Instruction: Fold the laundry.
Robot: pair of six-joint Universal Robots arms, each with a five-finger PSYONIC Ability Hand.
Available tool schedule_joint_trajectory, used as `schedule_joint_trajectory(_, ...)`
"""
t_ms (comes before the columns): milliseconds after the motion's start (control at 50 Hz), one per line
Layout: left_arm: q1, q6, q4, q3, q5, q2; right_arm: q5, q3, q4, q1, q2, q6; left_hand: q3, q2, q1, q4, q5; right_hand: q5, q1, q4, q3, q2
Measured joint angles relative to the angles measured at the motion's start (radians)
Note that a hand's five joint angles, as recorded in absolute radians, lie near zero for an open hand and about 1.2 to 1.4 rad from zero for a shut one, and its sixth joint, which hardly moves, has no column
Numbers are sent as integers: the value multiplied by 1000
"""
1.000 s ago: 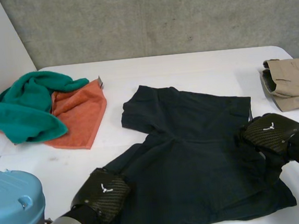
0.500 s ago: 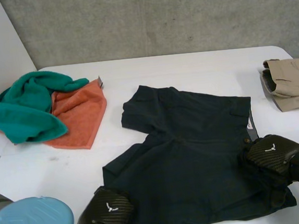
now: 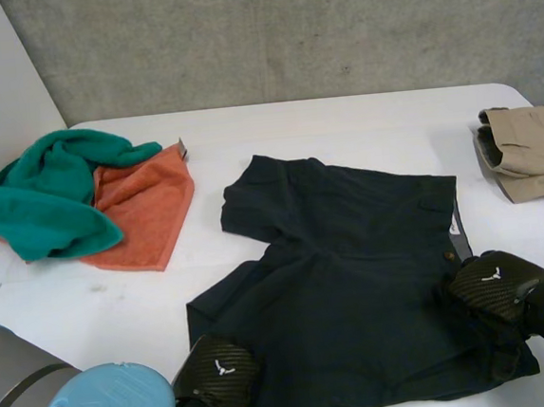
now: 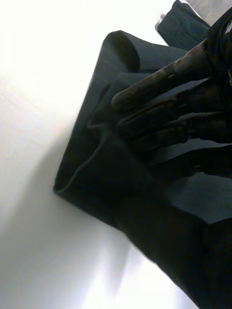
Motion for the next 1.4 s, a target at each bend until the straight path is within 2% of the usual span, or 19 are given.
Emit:
schedule_joint_trajectory(120,0,2,32,4,-32,-8,0,6,0,-8,-7,1,214,227,174,231,213,11,28,11,13,0)
schedule_joint_trajectory(220,1,20,59,12,-52,-11,-1,6,1,-9,-13,2,217,231,174,236,213,14,28,17,18,0)
schedule_joint_trajectory(360,12,113,90,97,-58,-30,-1,-2,4,-9,-17,11,217,231,174,236,214,14,28,17,19,0)
schedule_joint_trajectory(460,61,159,101,231,-56,-83,-1,-12,7,-8,-17,39,220,234,174,236,214,-36,1,-44,-32,-3)
schedule_joint_trajectory(620,120,174,101,363,-52,-162,-1,-28,10,-3,-18,120,220,234,174,236,213,-64,-17,-70,-51,-18)
schedule_joint_trajectory(860,144,161,102,410,-54,-199,7,-12,-57,34,33,145,220,234,174,236,213,-72,-32,-80,-68,-34)
schedule_joint_trajectory(900,151,160,102,417,-55,-199,11,-8,-98,59,68,149,220,234,174,236,214,13,35,4,7,21)
schedule_joint_trajectory(940,154,159,101,422,-56,-199,14,-6,-134,81,94,156,220,234,174,236,213,256,258,267,272,308)
schedule_joint_trajectory(980,155,158,100,421,-57,-198,18,-6,-152,92,104,159,220,234,174,236,213,312,308,323,329,370)
schedule_joint_trajectory(1000,154,159,99,419,-58,-198,23,-6,-169,102,110,162,220,234,174,236,213,630,525,647,648,677)
schedule_joint_trajectory(1040,150,161,90,406,-59,-190,33,-8,-185,111,106,162,220,234,174,236,214,710,580,724,717,742)
schedule_joint_trajectory(1100,145,165,56,375,-59,-163,42,-13,-185,113,82,160,220,234,174,236,213,715,594,732,725,742)
schedule_joint_trajectory(1180,135,170,-55,305,-54,-75,50,-26,-122,110,-2,138,221,234,174,236,213,715,598,733,725,742)
schedule_joint_trajectory(1260,112,170,-220,223,-38,36,44,-48,35,99,-93,49,230,234,174,236,213,715,598,734,725,742)
schedule_joint_trajectory(1340,57,169,-392,159,20,136,33,-65,214,48,-145,-102,230,234,174,240,214,715,598,735,725,742)
schedule_joint_trajectory(1400,32,168,-451,143,59,166,22,-74,265,18,-149,-161,230,234,174,240,214,716,598,735,725,742)
